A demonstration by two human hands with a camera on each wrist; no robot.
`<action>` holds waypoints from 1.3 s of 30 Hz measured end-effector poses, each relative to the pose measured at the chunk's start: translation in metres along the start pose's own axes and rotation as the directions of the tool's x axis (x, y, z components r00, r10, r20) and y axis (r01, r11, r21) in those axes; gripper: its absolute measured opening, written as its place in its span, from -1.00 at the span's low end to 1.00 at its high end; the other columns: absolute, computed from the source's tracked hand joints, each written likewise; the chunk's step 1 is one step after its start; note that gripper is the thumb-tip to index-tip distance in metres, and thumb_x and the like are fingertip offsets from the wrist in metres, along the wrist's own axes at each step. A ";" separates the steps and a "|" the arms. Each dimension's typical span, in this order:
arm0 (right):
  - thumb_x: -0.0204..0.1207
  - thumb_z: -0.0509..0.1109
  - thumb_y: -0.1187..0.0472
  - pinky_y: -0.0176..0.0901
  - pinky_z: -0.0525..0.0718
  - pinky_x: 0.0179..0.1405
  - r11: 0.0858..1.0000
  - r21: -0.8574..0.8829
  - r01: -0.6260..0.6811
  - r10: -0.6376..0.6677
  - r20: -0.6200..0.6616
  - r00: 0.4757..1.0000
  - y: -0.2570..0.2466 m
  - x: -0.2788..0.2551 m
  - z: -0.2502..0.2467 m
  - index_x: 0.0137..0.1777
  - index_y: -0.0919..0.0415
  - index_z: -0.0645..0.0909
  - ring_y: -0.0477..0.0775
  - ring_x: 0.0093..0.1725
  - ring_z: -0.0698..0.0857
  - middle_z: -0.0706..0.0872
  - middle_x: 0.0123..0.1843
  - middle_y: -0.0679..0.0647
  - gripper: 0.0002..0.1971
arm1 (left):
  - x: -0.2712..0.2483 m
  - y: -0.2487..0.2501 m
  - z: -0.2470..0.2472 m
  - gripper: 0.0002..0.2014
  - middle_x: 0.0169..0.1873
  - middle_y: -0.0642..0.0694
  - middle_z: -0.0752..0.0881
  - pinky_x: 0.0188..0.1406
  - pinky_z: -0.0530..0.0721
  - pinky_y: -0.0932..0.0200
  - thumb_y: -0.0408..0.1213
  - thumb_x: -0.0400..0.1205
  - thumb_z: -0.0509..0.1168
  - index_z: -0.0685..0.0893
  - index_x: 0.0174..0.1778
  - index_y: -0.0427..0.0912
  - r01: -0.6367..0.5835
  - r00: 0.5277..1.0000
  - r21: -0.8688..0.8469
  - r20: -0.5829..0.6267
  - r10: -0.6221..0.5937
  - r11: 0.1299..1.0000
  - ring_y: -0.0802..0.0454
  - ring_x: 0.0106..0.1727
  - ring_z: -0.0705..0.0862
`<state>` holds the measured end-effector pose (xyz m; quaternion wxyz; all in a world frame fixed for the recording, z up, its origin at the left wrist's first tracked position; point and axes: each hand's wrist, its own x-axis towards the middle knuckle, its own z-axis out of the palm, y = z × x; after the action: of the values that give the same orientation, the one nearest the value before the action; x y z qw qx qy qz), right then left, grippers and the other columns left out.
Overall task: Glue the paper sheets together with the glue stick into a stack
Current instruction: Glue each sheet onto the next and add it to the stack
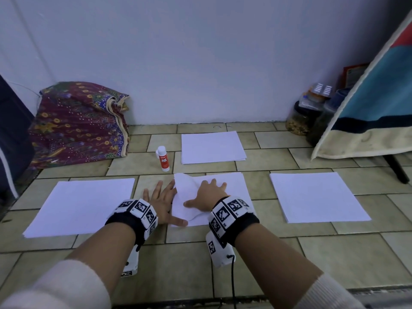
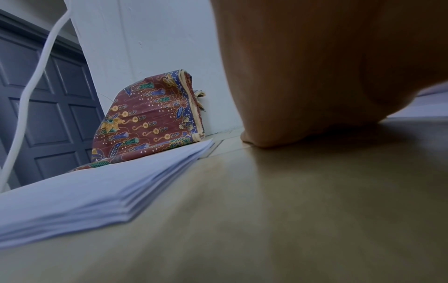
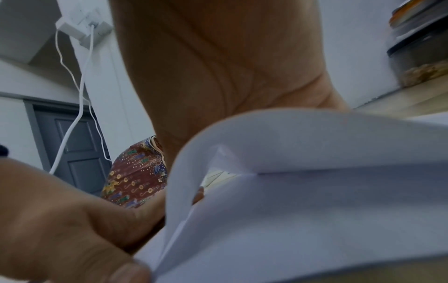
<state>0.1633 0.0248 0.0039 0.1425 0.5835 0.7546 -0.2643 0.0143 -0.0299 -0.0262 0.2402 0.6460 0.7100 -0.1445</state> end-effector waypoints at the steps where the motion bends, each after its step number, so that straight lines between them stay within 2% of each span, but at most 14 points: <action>1: 0.44 0.33 -0.36 0.49 0.07 0.55 1.000 -0.006 -0.003 0.003 0.012 1.000 0.000 0.000 0.002 0.65 0.21 0.06 0.39 0.67 -0.10 -0.04 0.71 0.27 -0.03 | 0.000 0.000 0.000 0.43 0.64 0.10 -0.42 0.55 -0.32 -0.36 0.61 -0.18 -0.10 -0.33 0.66 0.08 -0.001 1.000 -0.003 0.000 0.001 1.000 -0.12 0.65 -0.44; 4: 0.51 0.31 -0.28 0.55 0.07 0.52 0.998 0.052 -0.040 0.040 0.010 0.999 -0.001 -0.006 0.006 0.68 0.17 -0.01 0.42 0.66 -0.18 -0.14 0.72 0.19 -0.09 | 0.001 0.000 0.000 0.43 0.63 0.10 -0.42 0.55 -0.33 -0.36 0.61 -0.17 -0.07 -0.33 0.66 0.09 -0.005 1.000 -0.011 -0.001 0.005 1.000 -0.12 0.64 -0.44; 9: 0.61 0.20 -0.23 0.54 0.01 0.51 0.995 0.069 -0.078 0.078 0.005 0.997 -0.003 -0.012 0.008 0.70 0.20 -0.16 0.39 0.66 -0.24 -0.23 0.72 0.13 -0.12 | 0.000 0.000 0.000 0.37 0.64 0.11 -0.42 0.55 -0.33 -0.36 0.59 -0.05 0.04 -0.32 0.67 0.08 0.000 1.000 -0.010 -0.001 0.000 1.000 -0.13 0.64 -0.44; 14: 0.67 0.08 -0.20 0.55 -0.03 0.51 0.989 0.059 -0.133 0.132 0.029 0.991 -0.009 -0.014 0.008 0.69 0.26 -0.26 0.40 0.65 -0.30 -0.31 0.71 0.15 -0.16 | -0.002 0.001 -0.001 0.20 0.63 0.09 -0.43 0.56 -0.32 -0.36 0.45 0.37 0.31 -0.33 0.67 0.05 0.009 1.000 0.001 -0.001 -0.009 1.000 -0.13 0.64 -0.45; 16: 0.68 0.06 -0.21 0.54 -0.04 0.51 0.986 0.068 -0.155 0.153 0.032 0.988 -0.010 -0.015 0.007 0.69 0.27 -0.27 0.41 0.65 -0.30 -0.32 0.71 0.16 -0.16 | -0.003 0.001 -0.001 0.15 0.63 0.10 -0.44 0.57 -0.31 -0.36 0.39 0.43 0.32 -0.32 0.67 0.05 0.011 1.000 0.001 -0.006 -0.011 1.000 -0.12 0.64 -0.45; 22: 0.67 0.07 -0.22 0.56 -0.03 0.49 0.983 0.066 -0.170 0.168 0.042 0.985 -0.012 -0.016 0.005 0.69 0.28 -0.27 0.43 0.65 -0.29 -0.30 0.71 0.17 -0.14 | -0.001 0.000 0.001 0.16 0.62 0.11 -0.46 0.57 -0.32 -0.36 0.40 0.42 0.33 -0.32 0.67 0.05 0.006 1.000 0.003 -0.003 -0.006 1.000 -0.12 0.64 -0.46; 26: 0.67 0.08 -0.22 0.56 -0.01 0.50 0.985 0.067 -0.161 0.158 0.048 0.986 -0.014 -0.016 0.002 0.69 0.30 -0.25 0.44 0.65 -0.28 -0.29 0.71 0.19 -0.15 | 0.000 -0.001 0.001 0.23 0.62 0.11 -0.46 0.57 -0.32 -0.37 0.48 0.30 0.29 -0.34 0.66 0.07 0.002 1.000 0.011 0.009 -0.003 1.000 -0.12 0.64 -0.46; 30: 0.67 0.08 -0.21 0.58 -0.01 0.49 0.986 0.074 -0.150 0.147 0.045 0.988 -0.014 -0.015 0.002 0.69 0.29 -0.23 0.43 0.65 -0.27 -0.28 0.71 0.20 -0.15 | -0.001 0.001 0.001 0.15 0.63 0.10 -0.44 0.58 -0.31 -0.35 0.40 0.43 0.32 -0.33 0.67 0.07 0.008 1.000 0.016 -0.005 -0.008 1.000 -0.12 0.64 -0.45; 39: 0.67 0.08 -0.21 0.57 -0.01 0.49 0.984 0.074 -0.162 0.159 0.039 0.986 -0.015 -0.013 0.004 0.69 0.28 -0.25 0.42 0.65 -0.28 -0.29 0.71 0.19 -0.15 | -0.003 0.002 -0.001 0.14 0.63 0.09 -0.43 0.57 -0.31 -0.35 0.38 0.44 0.32 -0.33 0.67 0.06 0.017 1.000 0.017 -0.001 -0.017 1.000 -0.12 0.64 -0.45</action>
<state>0.1527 0.0097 0.0110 0.1532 0.6430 0.6919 -0.2905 0.0166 -0.0318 -0.0239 0.2331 0.6419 0.7145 -0.1522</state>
